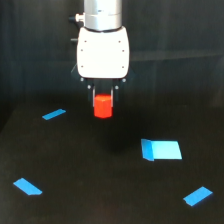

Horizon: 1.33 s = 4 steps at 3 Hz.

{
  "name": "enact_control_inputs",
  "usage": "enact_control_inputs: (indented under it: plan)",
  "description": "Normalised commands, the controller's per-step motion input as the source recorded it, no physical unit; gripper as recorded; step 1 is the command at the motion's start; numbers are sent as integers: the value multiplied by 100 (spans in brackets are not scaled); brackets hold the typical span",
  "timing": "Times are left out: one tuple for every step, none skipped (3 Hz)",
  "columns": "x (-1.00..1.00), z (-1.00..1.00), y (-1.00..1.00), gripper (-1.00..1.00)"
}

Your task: Pick up the red object from the table

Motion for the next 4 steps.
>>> enact_control_inputs:
  plan:
    - [1,15,-6,-100]
    - [1,16,0,-98]
    - [-1,15,-10,-93]
    - [2,12,2,-100]
